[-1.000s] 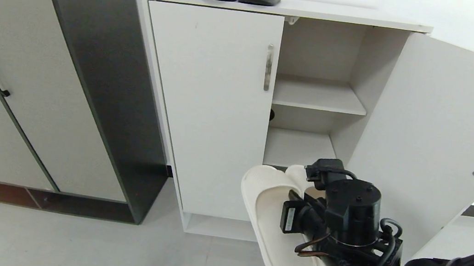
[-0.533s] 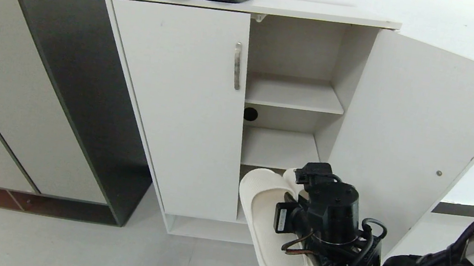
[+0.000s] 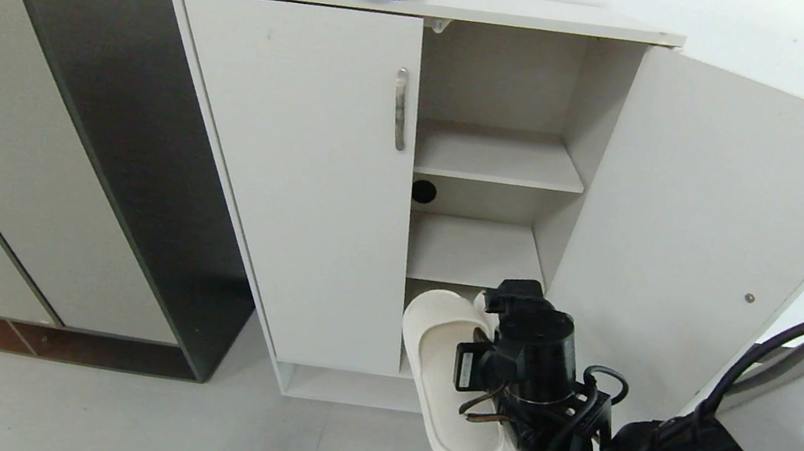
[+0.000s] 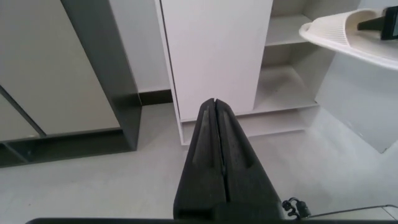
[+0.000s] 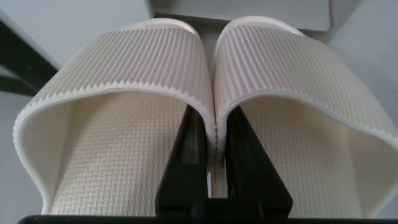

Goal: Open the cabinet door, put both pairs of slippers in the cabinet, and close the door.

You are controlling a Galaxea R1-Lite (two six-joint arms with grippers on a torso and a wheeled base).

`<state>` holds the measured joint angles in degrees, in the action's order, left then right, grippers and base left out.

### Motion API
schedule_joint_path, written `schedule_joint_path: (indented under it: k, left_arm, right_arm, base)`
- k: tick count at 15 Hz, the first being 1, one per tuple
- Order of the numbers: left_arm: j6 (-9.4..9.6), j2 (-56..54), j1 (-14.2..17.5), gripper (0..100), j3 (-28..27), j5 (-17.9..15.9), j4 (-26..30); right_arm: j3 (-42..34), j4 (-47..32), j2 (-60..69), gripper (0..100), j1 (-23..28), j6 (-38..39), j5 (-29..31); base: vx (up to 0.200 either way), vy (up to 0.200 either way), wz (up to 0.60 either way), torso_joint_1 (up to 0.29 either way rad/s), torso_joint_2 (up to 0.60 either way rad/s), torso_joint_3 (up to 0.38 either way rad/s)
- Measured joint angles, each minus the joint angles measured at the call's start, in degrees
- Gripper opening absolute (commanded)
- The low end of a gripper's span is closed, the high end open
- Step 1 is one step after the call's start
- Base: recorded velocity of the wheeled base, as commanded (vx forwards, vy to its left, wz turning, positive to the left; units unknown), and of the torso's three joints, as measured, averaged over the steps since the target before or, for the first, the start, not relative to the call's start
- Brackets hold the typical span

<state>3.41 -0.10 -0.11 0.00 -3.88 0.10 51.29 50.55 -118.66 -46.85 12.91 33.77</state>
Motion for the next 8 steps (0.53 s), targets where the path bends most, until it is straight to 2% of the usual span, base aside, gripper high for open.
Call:
schedule_joint_path:
  k: [8]
  left_arm:
    - [0.0,0.05,0.0,0,0.0,0.0,0.0]
  right_arm:
    - [3.25,2.1,-5.38,0,0.62,-0.05,2.88]
  base:
    - [0.0,0.0,0.0,0.002,0.0,-0.192]
